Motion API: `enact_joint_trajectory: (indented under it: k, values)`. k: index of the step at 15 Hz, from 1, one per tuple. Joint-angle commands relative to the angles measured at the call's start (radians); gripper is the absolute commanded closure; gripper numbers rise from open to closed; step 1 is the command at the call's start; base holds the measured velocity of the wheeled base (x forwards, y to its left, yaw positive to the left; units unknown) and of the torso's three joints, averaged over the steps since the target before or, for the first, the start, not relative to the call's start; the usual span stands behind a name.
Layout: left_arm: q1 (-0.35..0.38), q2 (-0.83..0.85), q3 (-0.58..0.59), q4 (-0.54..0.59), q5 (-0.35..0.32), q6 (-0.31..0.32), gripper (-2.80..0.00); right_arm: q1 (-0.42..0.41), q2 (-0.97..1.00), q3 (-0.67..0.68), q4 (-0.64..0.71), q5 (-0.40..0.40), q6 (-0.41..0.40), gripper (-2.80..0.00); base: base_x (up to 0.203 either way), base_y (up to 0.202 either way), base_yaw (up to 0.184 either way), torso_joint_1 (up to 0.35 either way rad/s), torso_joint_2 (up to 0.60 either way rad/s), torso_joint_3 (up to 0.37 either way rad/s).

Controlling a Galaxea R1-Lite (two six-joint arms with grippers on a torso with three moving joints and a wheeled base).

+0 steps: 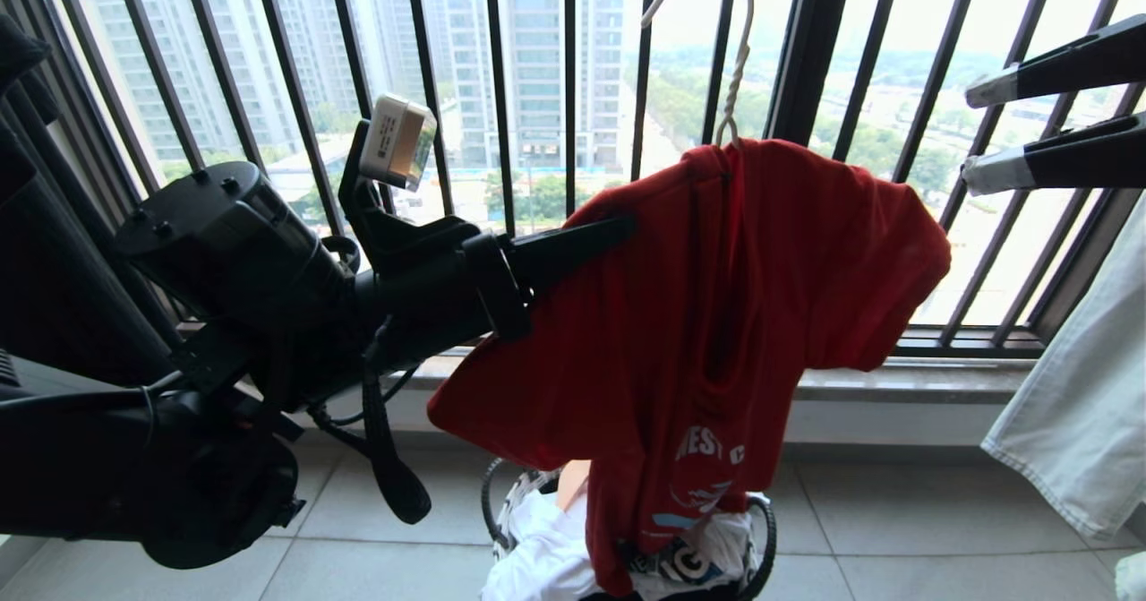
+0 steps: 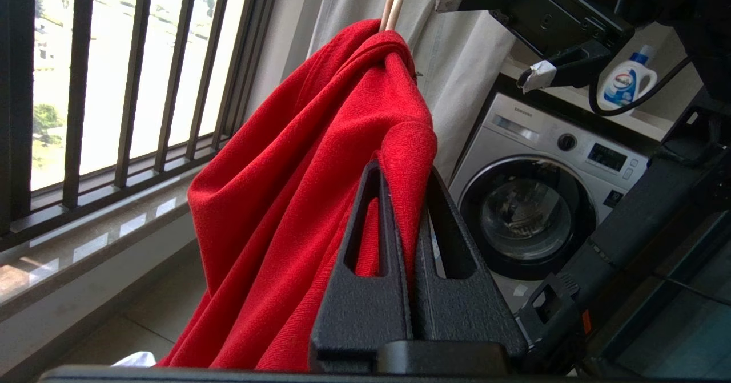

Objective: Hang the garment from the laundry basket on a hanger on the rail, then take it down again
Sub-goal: Hang the clothes on the clothes rack

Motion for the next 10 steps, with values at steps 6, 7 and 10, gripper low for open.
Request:
enact_joint_trajectory:
  k: [6, 7, 10]
  values:
    - [0.010, -0.019, 0.046, -0.007, -0.136, -0.019, 0.00, 0.133, 0.074, 0.009, 0.005, 0.024, -0.010, -2.80, 0.000, 0.000, 0.000, 0.000, 0.00, 0.000]
    - [0.010, -0.029, 0.052, -0.007, -0.141, -0.024, 0.00, 0.148, 0.078, 0.010, 0.007, 0.024, -0.011, -2.80, 0.000, 0.000, 0.000, 0.000, 0.00, 0.000]
    - [0.010, -0.056, 0.059, -0.007, -0.143, -0.049, 0.00, 0.163, 0.090, 0.017, 0.011, 0.028, -0.014, -2.80, 0.000, 0.000, 0.000, 0.000, 0.00, 0.000]
